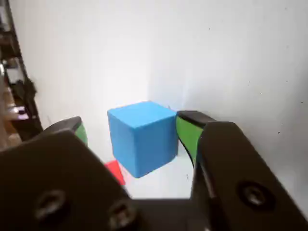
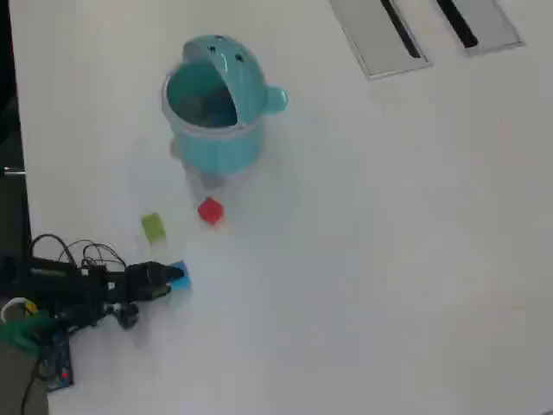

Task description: Grasp RGB lego blocks and put them in the bin one by one.

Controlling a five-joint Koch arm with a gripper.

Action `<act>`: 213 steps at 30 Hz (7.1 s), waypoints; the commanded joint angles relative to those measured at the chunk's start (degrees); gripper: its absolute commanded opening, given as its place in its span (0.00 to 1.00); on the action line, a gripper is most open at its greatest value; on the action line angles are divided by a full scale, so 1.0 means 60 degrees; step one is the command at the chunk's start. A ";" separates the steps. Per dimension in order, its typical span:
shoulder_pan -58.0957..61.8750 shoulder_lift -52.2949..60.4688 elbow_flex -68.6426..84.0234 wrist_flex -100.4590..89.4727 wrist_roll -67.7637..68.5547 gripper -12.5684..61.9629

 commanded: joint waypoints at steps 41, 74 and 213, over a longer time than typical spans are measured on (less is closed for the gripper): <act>0.0000 0.0308 0.0703 0.0337 -0.0015 0.63; 0.0864 0.0513 0.0601 -0.3442 -0.1128 0.62; -0.4629 -0.9155 -1.2686 0.4541 -1.5615 0.60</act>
